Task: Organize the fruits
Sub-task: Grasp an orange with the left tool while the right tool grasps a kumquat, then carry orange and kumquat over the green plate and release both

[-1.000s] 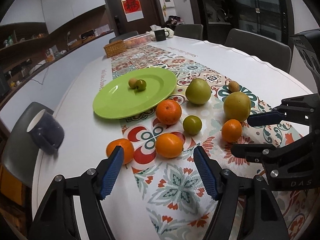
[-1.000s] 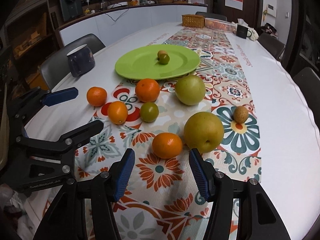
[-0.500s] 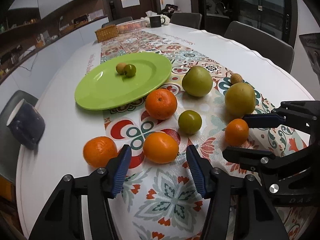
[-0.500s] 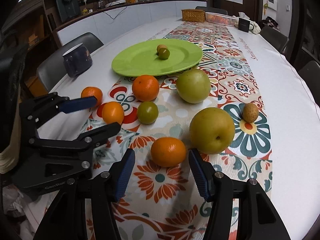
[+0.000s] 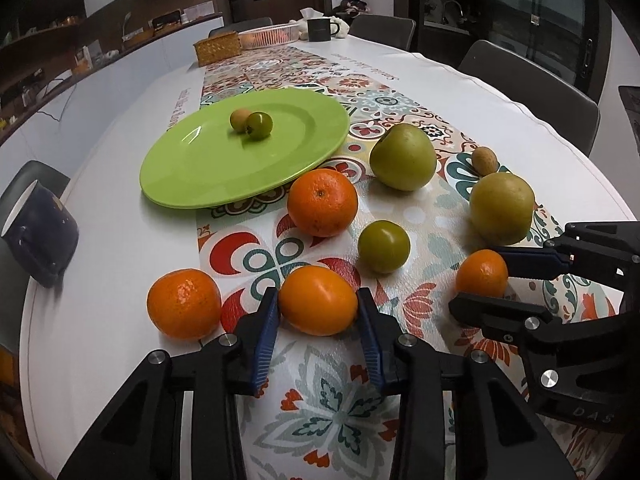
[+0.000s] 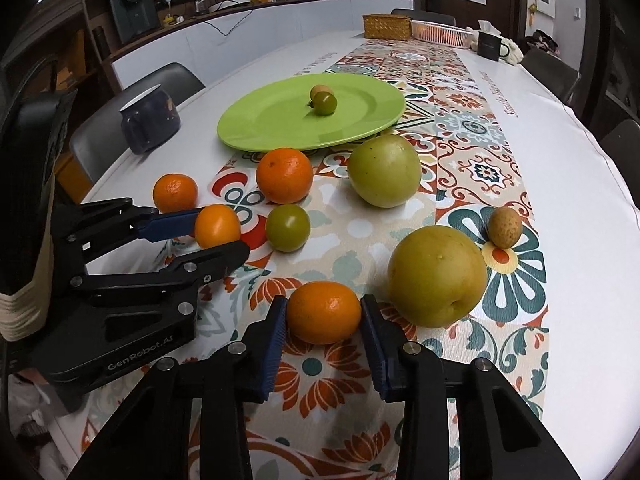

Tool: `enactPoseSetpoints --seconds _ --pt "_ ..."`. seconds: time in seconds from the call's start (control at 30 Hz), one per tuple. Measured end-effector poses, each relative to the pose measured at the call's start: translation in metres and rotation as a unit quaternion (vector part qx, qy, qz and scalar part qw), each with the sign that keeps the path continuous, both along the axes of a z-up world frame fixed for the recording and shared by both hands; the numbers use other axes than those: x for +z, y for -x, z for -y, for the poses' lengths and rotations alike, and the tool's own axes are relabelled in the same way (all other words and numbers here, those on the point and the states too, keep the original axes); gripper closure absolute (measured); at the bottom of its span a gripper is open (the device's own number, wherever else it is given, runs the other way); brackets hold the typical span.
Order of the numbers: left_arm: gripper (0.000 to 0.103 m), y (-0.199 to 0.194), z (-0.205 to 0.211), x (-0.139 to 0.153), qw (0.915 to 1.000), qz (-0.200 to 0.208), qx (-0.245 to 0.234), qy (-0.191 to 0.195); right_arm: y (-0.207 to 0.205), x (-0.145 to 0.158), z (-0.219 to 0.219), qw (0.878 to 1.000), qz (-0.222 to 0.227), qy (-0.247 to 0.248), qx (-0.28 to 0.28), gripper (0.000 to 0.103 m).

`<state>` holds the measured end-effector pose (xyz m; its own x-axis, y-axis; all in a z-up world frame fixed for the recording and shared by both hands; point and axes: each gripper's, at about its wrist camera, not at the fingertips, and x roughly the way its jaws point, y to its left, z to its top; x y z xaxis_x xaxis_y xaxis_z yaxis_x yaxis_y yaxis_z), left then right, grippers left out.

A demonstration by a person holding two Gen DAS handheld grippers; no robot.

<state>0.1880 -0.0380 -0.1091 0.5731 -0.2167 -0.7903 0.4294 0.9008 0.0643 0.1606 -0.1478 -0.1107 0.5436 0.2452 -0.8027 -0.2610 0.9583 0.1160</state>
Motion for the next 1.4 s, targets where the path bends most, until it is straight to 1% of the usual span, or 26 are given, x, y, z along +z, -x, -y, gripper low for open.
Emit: enactPoseSetpoints --seconds 0.23,0.33,0.67,0.87,1.0,1.13,1.4 --pt "0.065 0.011 -0.005 0.011 0.9997 0.004 0.026 -0.002 0.006 0.008 -0.003 1.000 0.014 0.001 0.008 0.066" --pt "0.065 0.020 -0.009 0.021 0.9994 0.008 0.032 0.006 0.009 0.015 -0.004 1.000 0.022 -0.002 0.011 0.066" --pt "0.065 0.053 -0.022 0.065 0.9957 0.048 0.075 0.024 0.029 0.050 -0.006 0.997 0.067 -0.015 0.021 0.066" --pt "0.065 0.064 -0.025 0.089 0.9929 0.075 0.088 0.031 0.036 0.074 -0.005 0.994 0.104 -0.011 0.025 0.066" --pt "0.065 0.063 -0.026 0.102 0.9911 0.089 0.094 0.031 0.034 0.090 -0.002 0.991 0.129 -0.010 0.022 0.066" --pt "0.065 0.057 -0.026 0.115 0.9890 0.104 0.099 0.036 0.027 0.104 0.000 0.989 0.146 -0.013 0.020 0.066" --pt "0.065 0.032 -0.031 0.137 0.9849 0.129 0.108 0.043 -0.006 0.128 0.002 0.986 0.165 -0.019 0.018 0.066"
